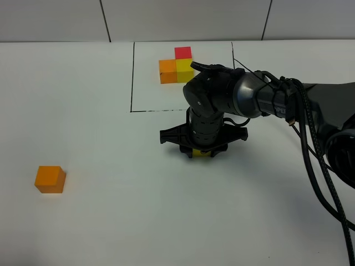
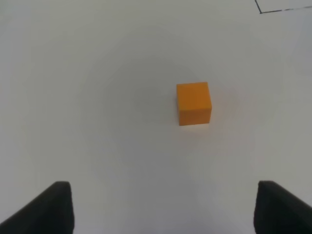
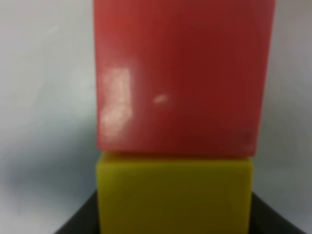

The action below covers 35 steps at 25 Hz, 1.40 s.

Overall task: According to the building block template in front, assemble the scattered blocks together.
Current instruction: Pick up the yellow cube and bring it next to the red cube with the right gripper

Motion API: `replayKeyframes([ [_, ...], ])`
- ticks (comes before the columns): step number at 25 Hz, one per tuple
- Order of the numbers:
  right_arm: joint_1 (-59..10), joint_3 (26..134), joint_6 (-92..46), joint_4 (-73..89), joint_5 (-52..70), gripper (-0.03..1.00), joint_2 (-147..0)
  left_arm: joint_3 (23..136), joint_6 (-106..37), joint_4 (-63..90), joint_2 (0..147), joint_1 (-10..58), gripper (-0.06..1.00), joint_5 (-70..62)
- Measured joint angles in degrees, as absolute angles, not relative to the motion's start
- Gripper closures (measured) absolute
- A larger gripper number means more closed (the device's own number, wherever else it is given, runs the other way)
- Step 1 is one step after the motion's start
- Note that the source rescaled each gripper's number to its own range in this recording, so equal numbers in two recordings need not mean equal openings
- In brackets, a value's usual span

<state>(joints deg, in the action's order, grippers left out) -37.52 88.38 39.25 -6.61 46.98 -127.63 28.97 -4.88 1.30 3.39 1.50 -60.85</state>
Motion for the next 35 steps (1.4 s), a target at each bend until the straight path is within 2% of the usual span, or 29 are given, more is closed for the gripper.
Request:
replayKeyframes([
  [30,-37.41,88.61,40.55,-7.03,46.87,0.96,-127.81,28.97,-4.88,1.30,3.39,1.50,0.22,-60.85],
  [33,-37.41,88.61,40.55,-6.84,46.67,0.90,-127.81,28.97,-4.88,1.30,3.39,1.50,0.22,-60.85],
  [35,-37.41,88.61,40.42,-6.37,45.97,0.76,-127.49,28.97,-4.88,1.30,3.39,1.50,0.22,-60.85],
])
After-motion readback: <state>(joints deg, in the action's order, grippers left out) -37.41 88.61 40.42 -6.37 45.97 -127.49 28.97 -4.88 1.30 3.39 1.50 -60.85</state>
